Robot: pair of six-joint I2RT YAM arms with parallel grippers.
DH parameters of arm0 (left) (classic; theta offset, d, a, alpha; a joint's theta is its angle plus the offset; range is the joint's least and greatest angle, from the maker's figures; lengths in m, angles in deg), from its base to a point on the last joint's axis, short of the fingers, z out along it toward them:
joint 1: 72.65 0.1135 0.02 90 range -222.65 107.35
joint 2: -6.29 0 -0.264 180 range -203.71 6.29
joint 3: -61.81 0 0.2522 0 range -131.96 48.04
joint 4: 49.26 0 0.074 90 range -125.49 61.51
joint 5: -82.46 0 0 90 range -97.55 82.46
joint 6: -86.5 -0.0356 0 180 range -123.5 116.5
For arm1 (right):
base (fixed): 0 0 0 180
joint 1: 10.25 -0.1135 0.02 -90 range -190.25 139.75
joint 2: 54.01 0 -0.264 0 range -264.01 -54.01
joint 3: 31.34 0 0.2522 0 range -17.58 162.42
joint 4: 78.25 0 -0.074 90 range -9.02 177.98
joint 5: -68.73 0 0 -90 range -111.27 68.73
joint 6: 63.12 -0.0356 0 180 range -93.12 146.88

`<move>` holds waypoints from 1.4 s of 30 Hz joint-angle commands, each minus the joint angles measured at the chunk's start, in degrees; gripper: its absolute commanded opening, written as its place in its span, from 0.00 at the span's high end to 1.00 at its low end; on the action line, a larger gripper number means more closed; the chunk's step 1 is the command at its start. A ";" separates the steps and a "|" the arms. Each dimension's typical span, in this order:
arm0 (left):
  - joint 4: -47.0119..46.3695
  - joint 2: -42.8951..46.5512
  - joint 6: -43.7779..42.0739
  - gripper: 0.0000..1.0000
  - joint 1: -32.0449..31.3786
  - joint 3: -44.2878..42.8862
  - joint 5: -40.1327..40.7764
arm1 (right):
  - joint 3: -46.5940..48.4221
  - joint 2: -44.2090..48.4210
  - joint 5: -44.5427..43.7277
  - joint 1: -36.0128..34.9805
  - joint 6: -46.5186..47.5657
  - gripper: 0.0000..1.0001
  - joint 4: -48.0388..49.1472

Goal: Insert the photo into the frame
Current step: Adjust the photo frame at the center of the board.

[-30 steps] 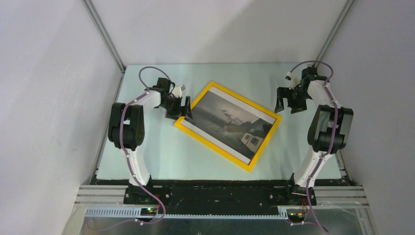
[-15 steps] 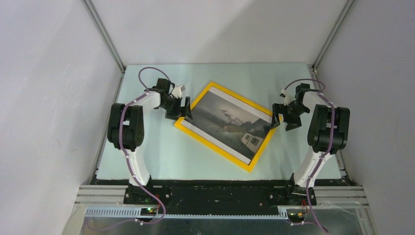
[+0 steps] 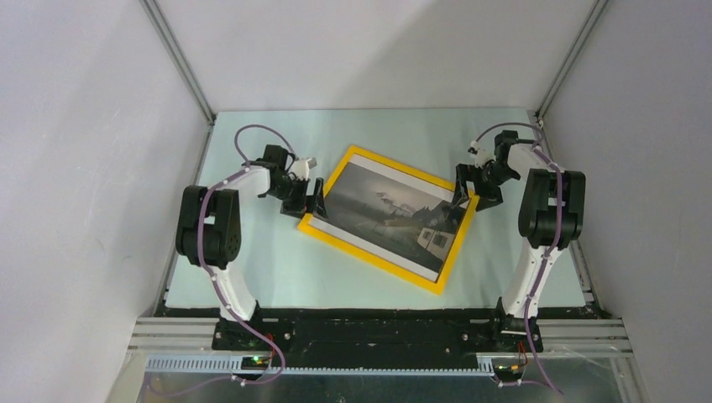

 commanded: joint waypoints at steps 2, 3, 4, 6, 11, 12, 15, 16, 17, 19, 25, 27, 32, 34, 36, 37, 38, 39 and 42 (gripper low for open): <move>5.77 1.22 -3.19 0.00 -0.01 3.63 -6.83 | 7.73 -6.07 8.06 -2.51 -0.84 0.01 -0.03; 5.89 1.21 -3.37 0.00 0.09 3.78 -7.87 | 8.66 -7.27 8.23 -3.09 -0.81 0.01 -0.28; 6.27 1.17 -3.84 0.00 0.11 4.01 -8.72 | 10.61 -7.87 8.41 -3.41 -0.67 0.01 -0.57; 6.79 1.32 -4.56 0.00 0.12 4.41 -9.77 | 13.40 -9.50 8.82 -4.28 -0.42 0.01 -1.02; 7.62 2.36 -7.09 0.00 0.05 5.48 -11.93 | 22.09 -13.83 9.27 -7.06 0.00 0.01 -2.15; 7.80 2.97 -7.43 0.00 0.13 5.79 -12.02 | 23.00 -14.27 9.18 -7.24 0.19 0.01 -2.18; 8.26 5.12 -8.74 0.00 0.12 6.89 -11.62 | 27.18 -16.12 8.09 -7.83 0.29 0.01 -2.08; 8.32 5.71 -9.01 0.00 0.12 7.49 -11.31 | 27.79 -16.62 7.81 -7.89 0.29 0.01 -1.73; 8.55 6.86 -9.58 0.00 0.12 8.16 -11.18 | 28.93 -16.81 7.30 -7.87 0.13 0.01 -1.28; 8.89 8.40 -10.27 0.00 0.10 8.88 -10.48 | 30.19 -17.16 6.32 -7.82 -0.18 0.01 -0.64; 11.19 13.17 -12.40 0.00 0.16 9.76 -9.38 | 28.45 -12.47 2.28 -5.41 -2.84 0.01 4.01; 11.51 14.99 -12.35 0.00 0.25 9.63 -7.03 | 25.84 -8.68 0.79 -3.32 -3.61 0.01 6.60; 11.16 19.96 -10.39 0.00 3.21 7.22 -0.47 | 15.94 1.72 -3.90 0.61 -3.05 0.01 12.79; 9.94 21.90 -9.03 0.00 5.13 6.18 2.42 | 11.88 6.52 -5.79 1.85 -2.26 0.01 14.23; 7.92 24.32 -7.68 0.00 7.01 5.72 5.71 | 7.30 11.69 -6.62 3.23 -1.37 0.01 15.67; 7.19 25.24 -6.96 0.00 7.78 5.71 6.91 | 4.34 15.23 -6.88 4.06 -1.12 0.01 16.05; 5.32 27.04 -6.49 0.00 7.90 5.87 9.41 | 3.01 18.77 -7.17 4.88 -0.64 0.01 16.65; 4.48 29.04 -5.87 0.00 9.47 6.05 10.38 | 0.50 20.44 -7.20 5.28 -0.49 0.01 16.85; -0.23 33.48 -3.69 0.00 11.41 7.28 13.51 | -3.17 28.31 -5.32 8.18 -0.86 0.01 16.26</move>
